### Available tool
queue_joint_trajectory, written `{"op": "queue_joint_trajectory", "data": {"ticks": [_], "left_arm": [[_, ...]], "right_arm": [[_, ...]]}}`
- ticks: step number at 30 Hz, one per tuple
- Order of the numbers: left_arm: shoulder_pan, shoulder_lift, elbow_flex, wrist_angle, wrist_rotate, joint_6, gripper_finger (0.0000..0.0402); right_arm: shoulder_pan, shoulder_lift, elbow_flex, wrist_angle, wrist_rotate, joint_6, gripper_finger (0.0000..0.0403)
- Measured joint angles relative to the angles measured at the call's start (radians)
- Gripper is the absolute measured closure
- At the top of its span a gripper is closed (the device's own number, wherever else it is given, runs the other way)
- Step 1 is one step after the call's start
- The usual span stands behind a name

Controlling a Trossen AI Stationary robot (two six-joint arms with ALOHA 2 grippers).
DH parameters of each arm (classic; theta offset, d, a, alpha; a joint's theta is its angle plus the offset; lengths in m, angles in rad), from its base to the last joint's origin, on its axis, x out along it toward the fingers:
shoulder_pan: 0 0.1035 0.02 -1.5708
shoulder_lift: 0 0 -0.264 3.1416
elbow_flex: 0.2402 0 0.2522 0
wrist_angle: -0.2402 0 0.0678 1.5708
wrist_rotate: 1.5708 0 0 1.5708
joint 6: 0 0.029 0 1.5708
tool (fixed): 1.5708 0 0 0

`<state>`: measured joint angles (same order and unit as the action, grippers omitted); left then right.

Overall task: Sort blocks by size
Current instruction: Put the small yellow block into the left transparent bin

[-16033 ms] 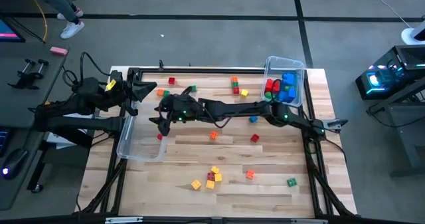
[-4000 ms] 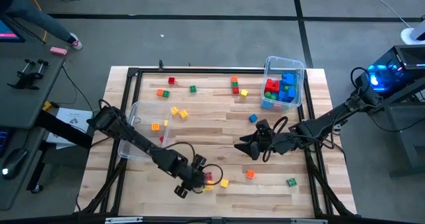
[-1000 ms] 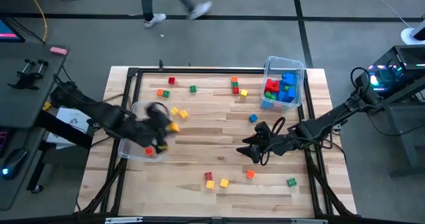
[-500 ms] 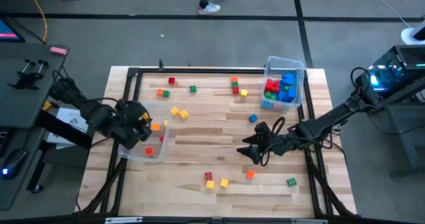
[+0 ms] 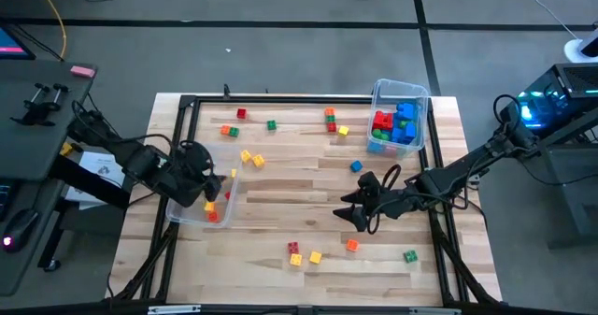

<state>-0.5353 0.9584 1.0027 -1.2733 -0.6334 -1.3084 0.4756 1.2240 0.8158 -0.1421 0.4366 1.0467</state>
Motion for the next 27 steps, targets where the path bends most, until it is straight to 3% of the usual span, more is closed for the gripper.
{"op": "queue_joint_trajectory", "data": {"ticks": [3, 6, 9, 13, 23, 27], "left_arm": [[0.0, -0.002, 0.0, 0.244, -0.031, 0.141, 0.0133], [0.002, 0.024, -0.009, 0.571, -0.042, 0.383, 0.0135], [0.015, 0.084, -0.013, 0.868, -0.014, 0.617, 0.0136], [0.047, 0.183, -0.014, 1.095, 0.062, 0.808, 0.0136], [0.176, 0.398, -0.015, 1.497, 0.464, 0.849, 0.0136], [0.201, 0.445, -0.015, 1.62, 0.573, 0.849, 0.0136]], "right_arm": [[0.0, 0.0, 0.0, 0.043, 0.0, -0.001, 0.0075], [0.0, 0.0, 0.0, 0.096, 0.001, -0.016, 0.0075], [0.0, 0.0, 0.0, 0.127, 0.017, -0.029, 0.0075], [-0.002, 0.0, 0.0, 0.126, 0.035, 0.006, 0.0075], [-0.005, 0.0, 0.0, 0.125, 0.021, 0.001, 0.0075], [-0.005, 0.0, 0.0, 0.124, -0.014, -0.002, 0.0075]]}}
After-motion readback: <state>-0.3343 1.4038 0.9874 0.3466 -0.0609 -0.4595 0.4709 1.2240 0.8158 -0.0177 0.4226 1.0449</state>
